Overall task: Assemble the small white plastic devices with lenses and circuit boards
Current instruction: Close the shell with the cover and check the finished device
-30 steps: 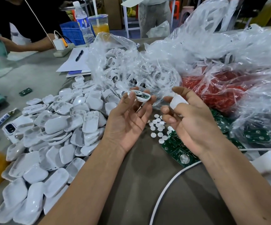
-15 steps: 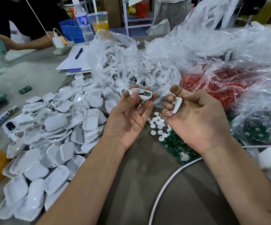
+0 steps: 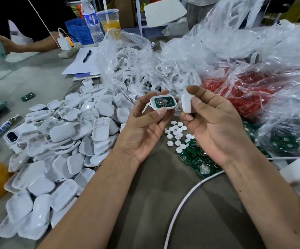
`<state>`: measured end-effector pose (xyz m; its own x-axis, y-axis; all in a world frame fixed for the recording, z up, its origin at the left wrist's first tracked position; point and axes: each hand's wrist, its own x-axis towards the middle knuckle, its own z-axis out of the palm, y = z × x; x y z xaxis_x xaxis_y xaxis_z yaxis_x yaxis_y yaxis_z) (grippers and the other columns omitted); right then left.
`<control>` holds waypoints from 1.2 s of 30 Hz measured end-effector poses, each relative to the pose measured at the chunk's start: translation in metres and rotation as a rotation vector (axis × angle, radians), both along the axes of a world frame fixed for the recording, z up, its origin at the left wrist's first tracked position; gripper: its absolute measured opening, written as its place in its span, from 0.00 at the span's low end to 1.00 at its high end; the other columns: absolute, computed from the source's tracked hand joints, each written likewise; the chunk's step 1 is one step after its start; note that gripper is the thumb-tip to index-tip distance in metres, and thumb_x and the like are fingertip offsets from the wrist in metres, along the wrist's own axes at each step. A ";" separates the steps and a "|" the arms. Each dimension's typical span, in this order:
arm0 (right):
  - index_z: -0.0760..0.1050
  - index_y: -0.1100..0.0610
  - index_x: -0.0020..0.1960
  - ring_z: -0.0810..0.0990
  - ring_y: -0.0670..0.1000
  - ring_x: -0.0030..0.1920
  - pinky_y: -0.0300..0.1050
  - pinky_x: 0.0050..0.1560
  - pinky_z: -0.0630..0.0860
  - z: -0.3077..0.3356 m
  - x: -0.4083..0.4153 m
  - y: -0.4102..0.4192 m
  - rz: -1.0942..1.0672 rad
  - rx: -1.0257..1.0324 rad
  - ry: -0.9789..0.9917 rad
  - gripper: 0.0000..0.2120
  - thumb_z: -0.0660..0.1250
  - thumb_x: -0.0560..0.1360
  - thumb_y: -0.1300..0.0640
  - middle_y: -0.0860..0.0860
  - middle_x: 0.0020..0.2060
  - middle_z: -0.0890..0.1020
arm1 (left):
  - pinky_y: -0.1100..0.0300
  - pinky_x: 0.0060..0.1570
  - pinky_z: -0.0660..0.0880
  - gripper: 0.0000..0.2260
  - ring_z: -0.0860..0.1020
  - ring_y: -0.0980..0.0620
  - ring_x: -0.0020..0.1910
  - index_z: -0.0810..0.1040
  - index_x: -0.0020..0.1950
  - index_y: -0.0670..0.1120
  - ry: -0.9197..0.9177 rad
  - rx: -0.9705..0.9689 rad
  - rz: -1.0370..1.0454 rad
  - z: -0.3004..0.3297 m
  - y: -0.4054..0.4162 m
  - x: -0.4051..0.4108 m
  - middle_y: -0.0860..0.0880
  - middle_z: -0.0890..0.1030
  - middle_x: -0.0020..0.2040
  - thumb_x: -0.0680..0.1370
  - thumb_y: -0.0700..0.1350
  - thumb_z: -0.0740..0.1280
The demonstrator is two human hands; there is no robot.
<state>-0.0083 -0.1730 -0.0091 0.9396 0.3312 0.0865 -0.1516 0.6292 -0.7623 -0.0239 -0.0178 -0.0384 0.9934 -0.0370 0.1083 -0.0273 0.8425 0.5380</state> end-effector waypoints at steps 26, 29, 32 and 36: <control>0.85 0.63 0.50 0.85 0.50 0.32 0.40 0.35 0.81 -0.015 0.005 -0.001 -0.463 -0.398 -0.186 0.09 0.79 0.71 0.67 0.54 0.36 0.88 | 0.55 0.49 0.81 0.19 0.86 0.44 0.53 0.78 0.54 0.36 -0.115 0.728 0.373 -0.007 -0.016 -0.004 0.40 0.86 0.54 0.67 0.29 0.80; 0.85 0.63 0.49 0.86 0.51 0.33 0.40 0.34 0.81 -0.015 0.005 0.000 -0.491 -0.409 -0.208 0.09 0.80 0.70 0.67 0.54 0.37 0.88 | 0.56 0.48 0.81 0.19 0.86 0.47 0.48 0.78 0.53 0.36 -0.105 0.733 0.370 -0.007 -0.018 -0.004 0.40 0.87 0.50 0.67 0.30 0.80; 0.85 0.62 0.49 0.86 0.52 0.31 0.41 0.34 0.81 -0.016 0.006 0.001 -0.504 -0.431 -0.227 0.09 0.81 0.70 0.66 0.55 0.37 0.88 | 0.57 0.47 0.81 0.18 0.86 0.47 0.47 0.78 0.53 0.36 -0.102 0.738 0.363 -0.007 -0.018 -0.004 0.40 0.87 0.49 0.67 0.30 0.80; 0.85 0.60 0.49 0.87 0.55 0.33 0.45 0.35 0.83 -0.017 0.006 0.000 -0.521 -0.491 -0.259 0.10 0.82 0.69 0.64 0.54 0.38 0.88 | 0.60 0.44 0.80 0.18 0.85 0.49 0.44 0.78 0.52 0.36 -0.098 0.748 0.361 -0.007 -0.018 -0.005 0.41 0.87 0.48 0.67 0.29 0.80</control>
